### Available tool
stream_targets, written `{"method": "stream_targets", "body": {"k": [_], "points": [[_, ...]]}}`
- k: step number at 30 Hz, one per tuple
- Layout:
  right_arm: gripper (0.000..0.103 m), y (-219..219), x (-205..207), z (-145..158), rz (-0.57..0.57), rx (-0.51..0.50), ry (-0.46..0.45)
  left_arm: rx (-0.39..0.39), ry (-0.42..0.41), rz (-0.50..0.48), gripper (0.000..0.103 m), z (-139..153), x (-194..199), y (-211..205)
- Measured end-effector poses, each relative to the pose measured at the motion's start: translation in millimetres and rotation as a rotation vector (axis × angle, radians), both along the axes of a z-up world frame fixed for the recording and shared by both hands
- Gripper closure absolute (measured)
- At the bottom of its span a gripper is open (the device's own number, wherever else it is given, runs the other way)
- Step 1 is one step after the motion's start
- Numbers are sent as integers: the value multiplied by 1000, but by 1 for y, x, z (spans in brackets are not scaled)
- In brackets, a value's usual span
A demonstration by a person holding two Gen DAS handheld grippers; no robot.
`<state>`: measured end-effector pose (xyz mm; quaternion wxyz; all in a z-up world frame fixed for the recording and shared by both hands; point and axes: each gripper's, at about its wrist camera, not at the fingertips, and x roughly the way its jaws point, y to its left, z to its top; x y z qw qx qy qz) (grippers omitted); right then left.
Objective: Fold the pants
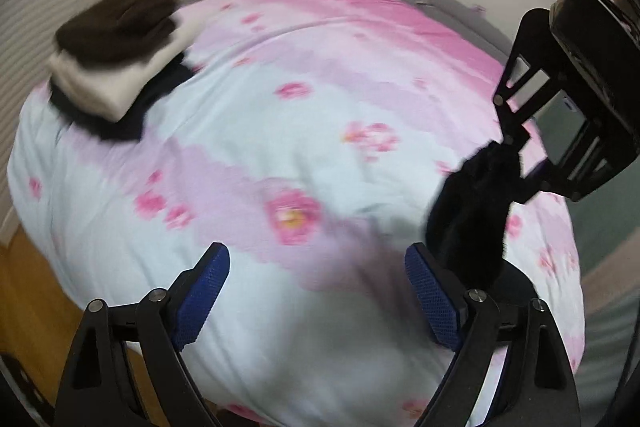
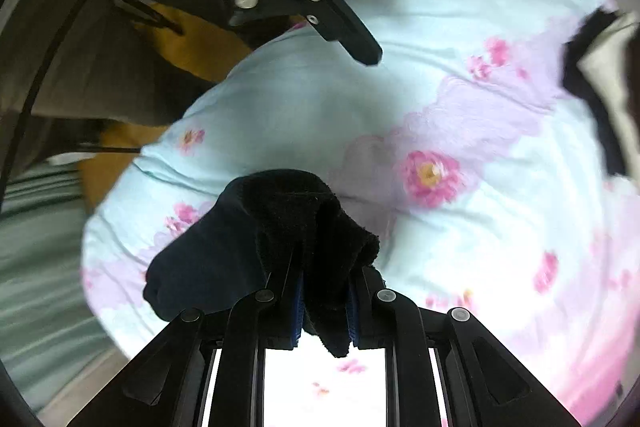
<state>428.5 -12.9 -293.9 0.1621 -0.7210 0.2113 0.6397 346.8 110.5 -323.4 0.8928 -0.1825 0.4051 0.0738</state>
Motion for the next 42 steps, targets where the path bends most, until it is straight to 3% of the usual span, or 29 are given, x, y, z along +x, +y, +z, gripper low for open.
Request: {"method": "stream_targets", "body": {"k": [7,10,14,20,31,37,42], "points": [[85,-131,-30,28,-54,254,-172,73,-62,-249,10,40,-1,-123],[85,-175,-33,25,-83,326,-231,113,-64,-338,10,41,1,-168],[86,-232,-25,6,-124,389,-306,174,-59,-387,10,34,11,-210],[87,-290,-21,-27,-269,487,-347,259,-74,-464,9,4,39,-272],[88,-369,-28,-124,-356,753,-417,579,-115,-606,9,-58,53,-373],[86,-386,-23,-170,-394,887,-428,643,-75,-638,8,-90,51,-404],[77,-402,-24,-186,-370,1015,-411,691,-66,-661,8,-105,52,-423]]}}
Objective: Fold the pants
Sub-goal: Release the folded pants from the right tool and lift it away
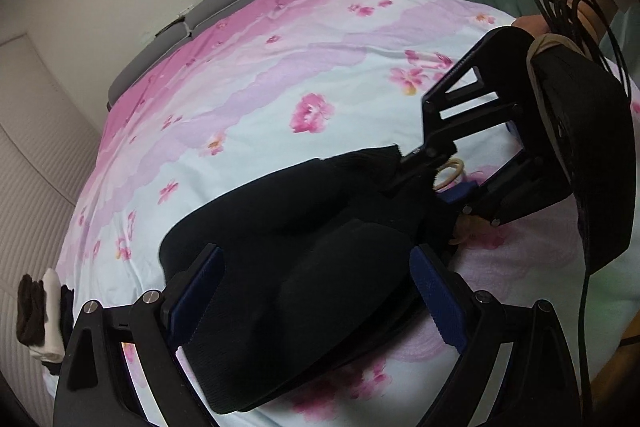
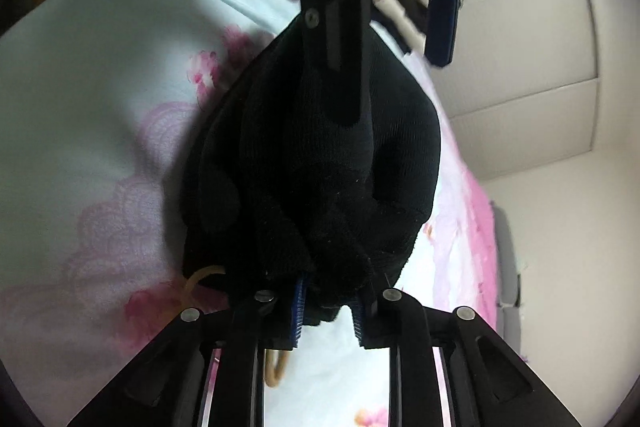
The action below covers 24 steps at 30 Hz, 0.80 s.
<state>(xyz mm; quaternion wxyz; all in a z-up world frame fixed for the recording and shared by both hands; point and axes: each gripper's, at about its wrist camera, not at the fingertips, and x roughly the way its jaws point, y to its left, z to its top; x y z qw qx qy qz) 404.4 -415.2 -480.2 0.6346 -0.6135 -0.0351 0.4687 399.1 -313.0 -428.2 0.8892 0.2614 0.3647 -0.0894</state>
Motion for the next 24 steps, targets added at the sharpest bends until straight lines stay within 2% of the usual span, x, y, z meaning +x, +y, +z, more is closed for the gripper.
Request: {"method": "stream_targets", "body": {"k": [4,6,8,10,13,15,19,22,24], "points": [[67,-5,1,0,-7,57,1,12,3,-14,8,-1,2,-7],[54,-3,2,9,-29,71,29,12,3,-20,8,2,2,-9],[24,-4,0,22,-53,96,40,2,2,-26,8,8,2,-8],[13,-8,-4,37,-67,116,56,-6,2,-35,8,18,1,-6],[13,-17,-13,60,-118,113,67,-21,8,-43,8,31,-1,-2],[13,-21,-18,81,-195,124,105,-45,17,-49,8,44,-4,5],[13,-22,-11,128,-478,200,249,-94,53,-49,4,65,-8,22],[13,-22,0,158,-786,337,409,-129,89,-35,4,77,-5,45],[13,-21,4,173,-994,464,518,-120,90,-39,4,82,-3,61]]}}
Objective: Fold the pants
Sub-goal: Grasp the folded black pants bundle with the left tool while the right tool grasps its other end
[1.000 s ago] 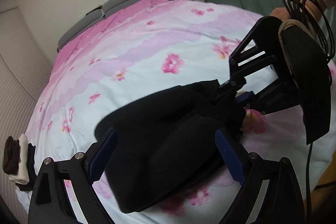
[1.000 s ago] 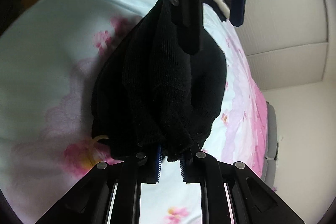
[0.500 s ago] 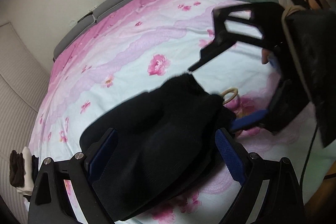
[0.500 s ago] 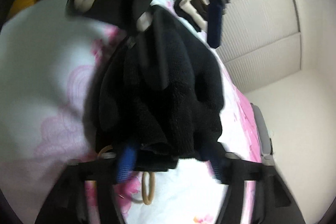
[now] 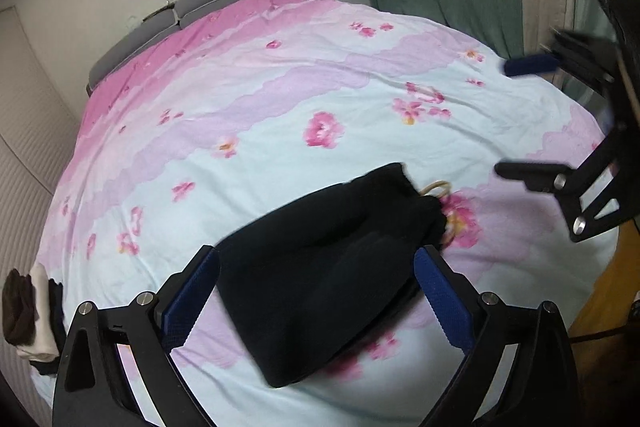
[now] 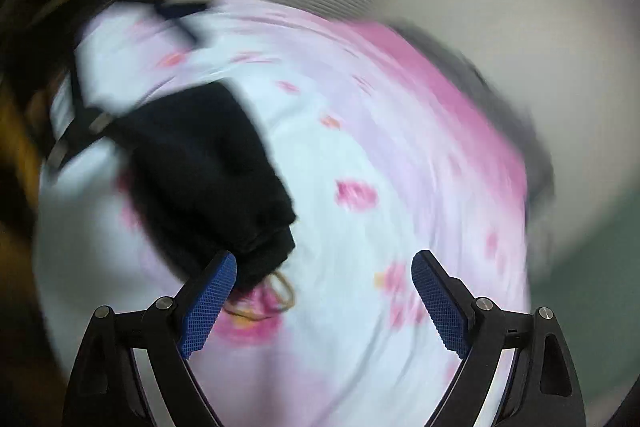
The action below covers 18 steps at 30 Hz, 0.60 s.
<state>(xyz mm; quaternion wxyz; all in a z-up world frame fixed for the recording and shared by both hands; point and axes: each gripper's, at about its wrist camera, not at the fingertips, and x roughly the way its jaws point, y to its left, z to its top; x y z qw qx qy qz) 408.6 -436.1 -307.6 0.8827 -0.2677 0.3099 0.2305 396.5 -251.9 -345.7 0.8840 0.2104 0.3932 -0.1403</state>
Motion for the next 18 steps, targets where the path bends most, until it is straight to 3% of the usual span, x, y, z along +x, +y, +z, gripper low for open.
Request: {"method": "stream_targets", "body": {"k": [4,5,8,10,13,18], "points": [[13,5,7,5,-406,277,183,4,10,-29,4,4,13,33],[13,5,5,3,-521,392,234,-9,28,-40,4,3,22,45],[13,7,-11,-19,-783,654,332,-61,85,-111,4,-1,46,71],[13,13,-22,-40,-912,772,368,-82,98,-160,4,-2,60,84],[13,31,-37,-65,-1071,903,383,-136,153,-280,4,-7,91,102],[19,75,-49,-86,-1161,1002,380,-183,312,-612,4,-26,137,114]]}}
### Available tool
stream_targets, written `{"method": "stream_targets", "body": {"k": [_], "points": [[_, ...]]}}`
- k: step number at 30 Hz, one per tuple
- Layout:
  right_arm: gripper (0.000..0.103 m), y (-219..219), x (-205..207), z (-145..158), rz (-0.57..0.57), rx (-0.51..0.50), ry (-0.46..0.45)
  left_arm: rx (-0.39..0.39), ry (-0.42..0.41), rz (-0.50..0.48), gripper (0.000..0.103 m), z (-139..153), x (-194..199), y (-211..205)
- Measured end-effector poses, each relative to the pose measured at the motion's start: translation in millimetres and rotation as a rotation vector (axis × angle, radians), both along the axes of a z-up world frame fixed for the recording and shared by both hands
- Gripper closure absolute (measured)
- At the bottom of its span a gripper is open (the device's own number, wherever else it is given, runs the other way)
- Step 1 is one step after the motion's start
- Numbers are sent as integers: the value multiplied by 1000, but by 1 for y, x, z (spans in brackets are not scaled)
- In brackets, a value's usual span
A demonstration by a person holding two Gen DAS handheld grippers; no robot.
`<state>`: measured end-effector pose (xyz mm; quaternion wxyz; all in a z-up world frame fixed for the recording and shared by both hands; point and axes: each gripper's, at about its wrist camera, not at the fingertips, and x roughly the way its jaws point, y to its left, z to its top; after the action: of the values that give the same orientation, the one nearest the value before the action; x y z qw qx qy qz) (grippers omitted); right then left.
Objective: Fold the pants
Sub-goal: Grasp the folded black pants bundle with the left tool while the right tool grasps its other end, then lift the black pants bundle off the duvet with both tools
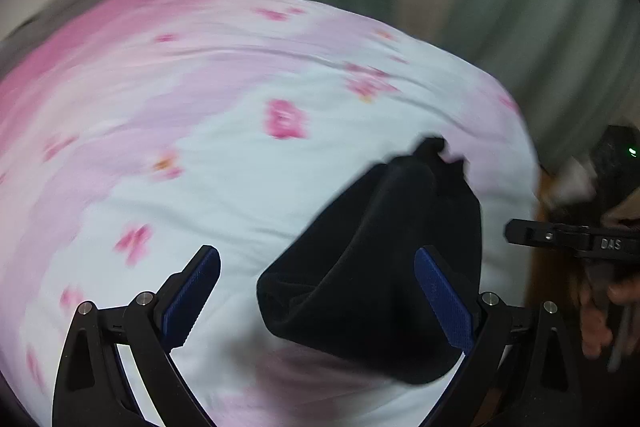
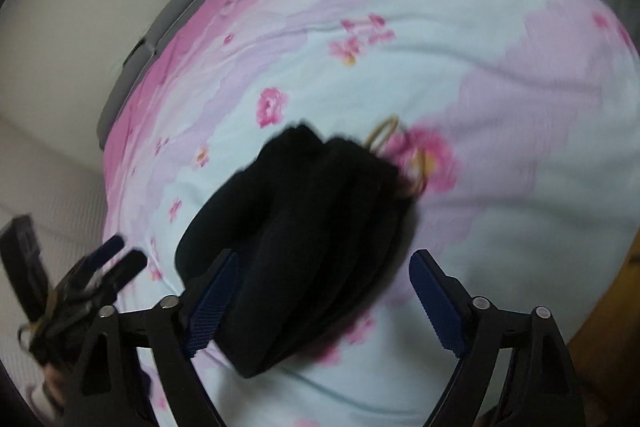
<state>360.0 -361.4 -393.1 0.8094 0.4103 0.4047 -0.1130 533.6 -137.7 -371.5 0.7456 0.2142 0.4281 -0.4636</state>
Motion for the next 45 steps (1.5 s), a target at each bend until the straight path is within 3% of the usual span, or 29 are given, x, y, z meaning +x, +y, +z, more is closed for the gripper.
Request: {"method": "stream_targets", "body": {"k": [6,10,15,18,20,23,25,29,36,41,45], "points": [[23,72,-12,-22,-95,-16,-31,5,121,-412,6,-34,26,-2],[23,120,-16,-42,-168,-50,-69,59,199,-641,10,-61,26,-17],[24,158,-12,-55,-146,-128,-94,106,297,-822,10,-84,15,-38],[26,166,-10,-66,-140,-133,-104,126,313,-908,9,-94,7,-46],[38,165,-8,-75,-149,-127,-106,144,336,-930,9,-102,5,-50],[46,162,-3,-84,-146,-107,-124,156,369,-951,10,-111,3,-53],[60,161,1,-86,-120,-101,-148,166,359,-987,13,-114,-1,-51],[76,156,3,-83,-106,-86,-178,142,369,-984,39,-111,10,-49],[81,158,5,-69,-92,-112,-208,121,330,-980,52,-108,23,-43],[82,152,3,-109,-99,-30,-182,130,364,-943,55,-139,32,-44],[81,149,6,-113,-108,-11,-191,138,356,-903,53,-126,29,-47]]}}
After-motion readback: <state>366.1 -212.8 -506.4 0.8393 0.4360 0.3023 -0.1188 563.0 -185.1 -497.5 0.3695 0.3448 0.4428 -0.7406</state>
